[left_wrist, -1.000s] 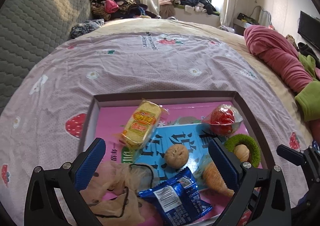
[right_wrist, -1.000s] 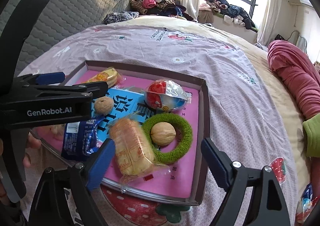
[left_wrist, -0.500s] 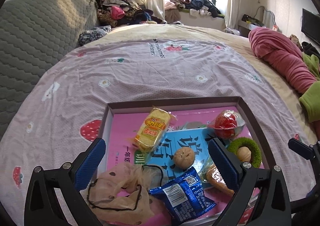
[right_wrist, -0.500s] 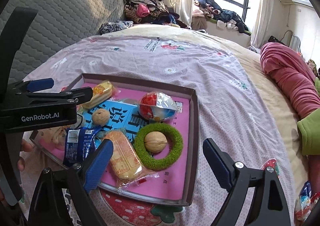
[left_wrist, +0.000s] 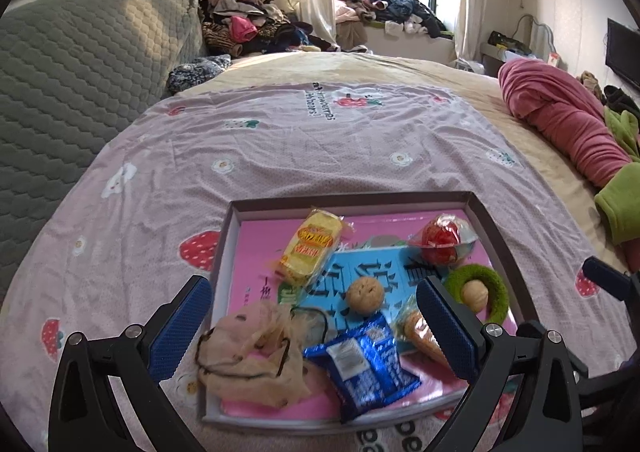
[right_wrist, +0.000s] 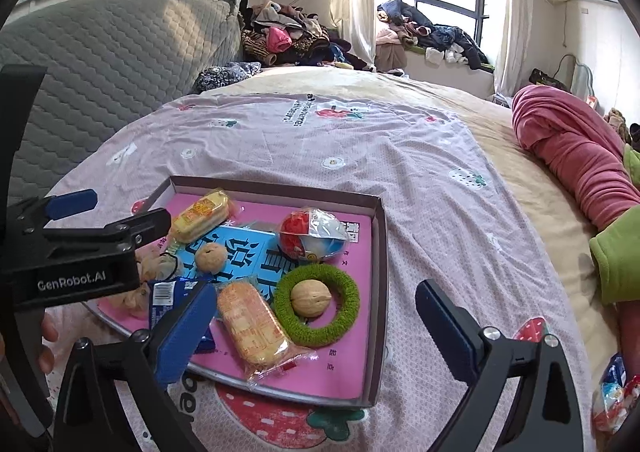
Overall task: Organize objects
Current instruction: 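Withdraw both open tools up and away from the tray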
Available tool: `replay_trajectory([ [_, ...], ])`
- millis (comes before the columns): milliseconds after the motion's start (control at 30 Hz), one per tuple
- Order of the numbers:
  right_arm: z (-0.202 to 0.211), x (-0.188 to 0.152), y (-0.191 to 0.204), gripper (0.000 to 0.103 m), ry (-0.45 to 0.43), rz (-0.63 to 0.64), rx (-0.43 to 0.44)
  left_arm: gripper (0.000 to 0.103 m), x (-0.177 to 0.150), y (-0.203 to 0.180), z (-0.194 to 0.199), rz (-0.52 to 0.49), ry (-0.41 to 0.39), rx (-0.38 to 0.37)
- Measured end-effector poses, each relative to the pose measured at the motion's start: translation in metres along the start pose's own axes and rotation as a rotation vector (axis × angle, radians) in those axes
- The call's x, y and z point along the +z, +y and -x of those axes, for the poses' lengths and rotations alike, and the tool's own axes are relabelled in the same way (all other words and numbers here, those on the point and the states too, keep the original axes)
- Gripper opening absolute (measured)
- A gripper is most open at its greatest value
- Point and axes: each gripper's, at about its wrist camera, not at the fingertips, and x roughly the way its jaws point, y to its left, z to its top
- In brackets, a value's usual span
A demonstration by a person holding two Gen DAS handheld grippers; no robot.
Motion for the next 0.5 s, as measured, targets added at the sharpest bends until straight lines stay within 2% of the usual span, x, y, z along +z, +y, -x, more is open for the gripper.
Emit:
replay_trajectory([
  [300, 0.035, -0.004, 0.004, 0.102, -0.050, -0.045, -0.001, 0.102, -0.025, 0.011, 0.035, 0.001, 0.021, 0.046],
  [500, 0.055, -0.012, 0.007, 0.102, -0.025, -0.056, 0.009, 0.102, -0.044, 0.016, 0.065, 0.013, 0.028, 0.047],
])
